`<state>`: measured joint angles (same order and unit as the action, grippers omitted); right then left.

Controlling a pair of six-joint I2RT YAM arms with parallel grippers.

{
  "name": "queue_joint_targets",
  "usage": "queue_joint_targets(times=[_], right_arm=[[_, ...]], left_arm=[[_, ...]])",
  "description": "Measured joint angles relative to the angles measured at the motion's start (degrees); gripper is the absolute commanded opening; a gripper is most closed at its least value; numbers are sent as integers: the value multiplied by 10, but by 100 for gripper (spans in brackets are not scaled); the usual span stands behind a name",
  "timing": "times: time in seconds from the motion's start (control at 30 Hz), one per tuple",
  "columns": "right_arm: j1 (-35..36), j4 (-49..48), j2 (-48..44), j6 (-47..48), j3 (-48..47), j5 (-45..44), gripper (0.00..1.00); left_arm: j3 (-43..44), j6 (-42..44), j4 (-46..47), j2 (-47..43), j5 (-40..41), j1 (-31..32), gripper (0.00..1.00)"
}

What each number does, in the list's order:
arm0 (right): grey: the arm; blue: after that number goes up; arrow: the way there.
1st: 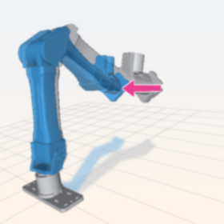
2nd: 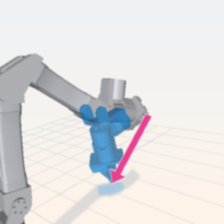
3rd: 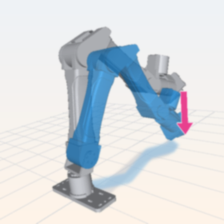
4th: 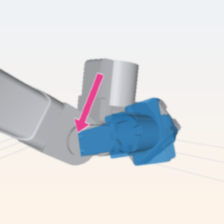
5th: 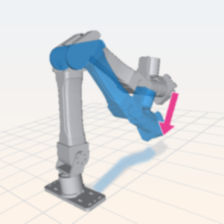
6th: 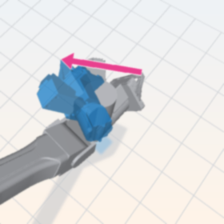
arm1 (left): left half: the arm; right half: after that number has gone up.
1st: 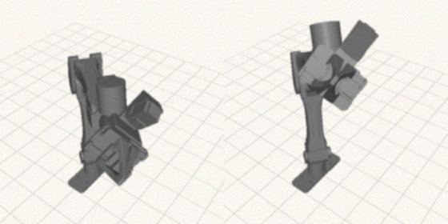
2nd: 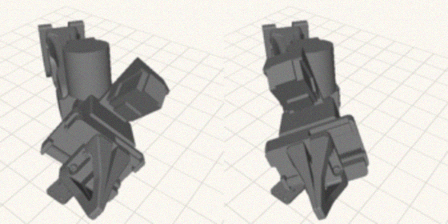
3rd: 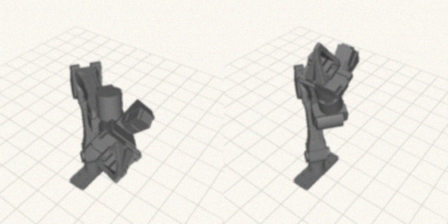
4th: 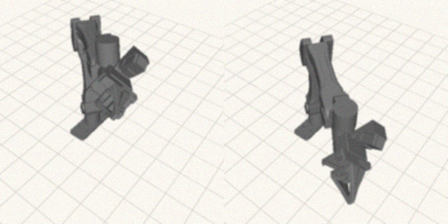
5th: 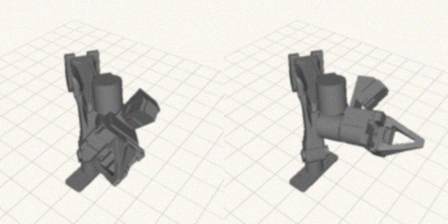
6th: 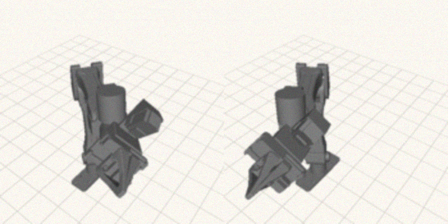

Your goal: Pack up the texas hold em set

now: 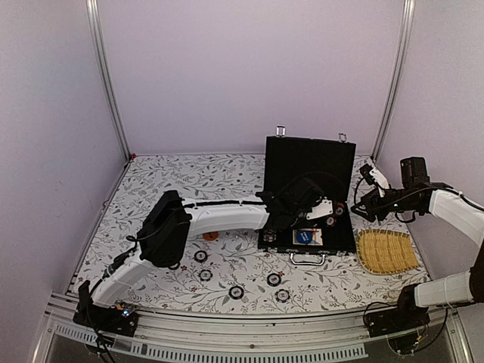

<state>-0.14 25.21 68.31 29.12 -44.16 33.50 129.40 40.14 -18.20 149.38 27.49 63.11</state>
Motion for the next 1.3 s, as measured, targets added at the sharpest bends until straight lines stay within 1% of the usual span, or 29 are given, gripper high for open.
queue_joint_targets(times=[0.33, 0.5, 0.6, 1.03, 1.17, 1.3], right_arm=[[0, 0, 0, 0, 0, 0, 63], [0, 0, 1, 0, 0, 0, 63], [0, 0, 1, 0, 0, 0, 63], [0, 0, 7, 1, 0, 0, 63], [0, 1, 7, 1, 0, 3, 63], [0, 19, 8, 3, -12, 17, 63]], left_arm=[[0, 5, 17, 10, -19, -5, 72], [0, 6, 21, 12, -27, -8, 79], [0, 6, 25, 14, -29, -9, 82], [0, 3, 26, 12, -30, -10, 82], [-16, -6, 23, -23, -39, -8, 82], [-88, -25, 22, -132, -52, -5, 83]])
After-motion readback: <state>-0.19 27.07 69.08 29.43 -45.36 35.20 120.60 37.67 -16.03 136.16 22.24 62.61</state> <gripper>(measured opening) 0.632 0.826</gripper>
